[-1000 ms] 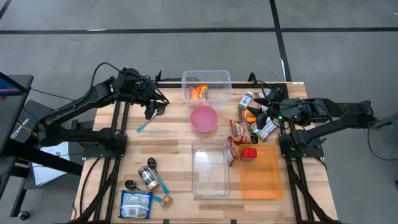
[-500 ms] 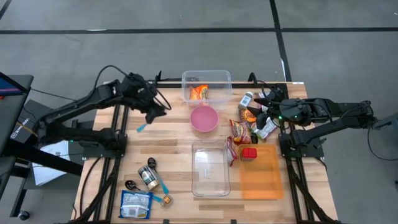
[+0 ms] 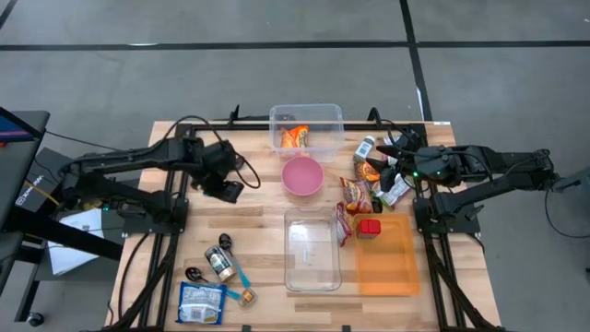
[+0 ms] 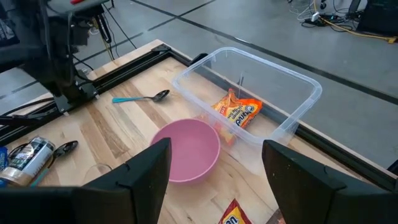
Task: Pick & Place Food Item
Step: Put the blue spoon into the bottom transparent bin
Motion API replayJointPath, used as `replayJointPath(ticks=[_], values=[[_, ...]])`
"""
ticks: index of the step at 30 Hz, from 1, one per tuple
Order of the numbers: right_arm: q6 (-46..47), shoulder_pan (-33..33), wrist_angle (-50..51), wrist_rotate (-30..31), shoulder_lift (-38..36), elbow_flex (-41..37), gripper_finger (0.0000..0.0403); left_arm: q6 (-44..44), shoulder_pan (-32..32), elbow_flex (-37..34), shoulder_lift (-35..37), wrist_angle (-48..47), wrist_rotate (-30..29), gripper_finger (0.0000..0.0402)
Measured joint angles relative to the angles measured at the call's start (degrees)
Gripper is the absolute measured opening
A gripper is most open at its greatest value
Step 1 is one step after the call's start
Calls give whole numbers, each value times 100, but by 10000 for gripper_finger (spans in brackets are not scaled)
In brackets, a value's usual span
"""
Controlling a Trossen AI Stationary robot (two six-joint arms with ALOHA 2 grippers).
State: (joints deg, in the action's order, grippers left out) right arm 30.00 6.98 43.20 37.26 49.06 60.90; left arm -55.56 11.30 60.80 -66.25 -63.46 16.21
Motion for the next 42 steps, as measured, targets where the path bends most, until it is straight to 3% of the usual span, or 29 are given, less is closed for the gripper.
replayJointPath(ticks=[7,12,16,20,24,30,38,42], values=[[0,50,4,-13,0,0,245,-812,-602,0,-332,3,-174,139],[-2,50,6,-13,2,0,245,-1046,-722,0,-552,4,-1334,143],[-48,48,11,-16,1,0,245,-400,-542,2,-595,17,-2108,140],[-48,48,26,-16,1,0,245,6,-43,-165,-593,18,-2161,136],[-44,48,26,-16,2,0,245,451,618,-657,-591,171,-1716,127],[-9,48,26,-18,2,0,245,1898,1490,-1401,-593,1001,-1683,112],[0,48,22,-20,2,0,245,3296,2671,-1753,-731,1669,-1872,119],[0,41,19,-20,2,0,245,4085,2826,-1762,-1107,1878,-1870,131]])
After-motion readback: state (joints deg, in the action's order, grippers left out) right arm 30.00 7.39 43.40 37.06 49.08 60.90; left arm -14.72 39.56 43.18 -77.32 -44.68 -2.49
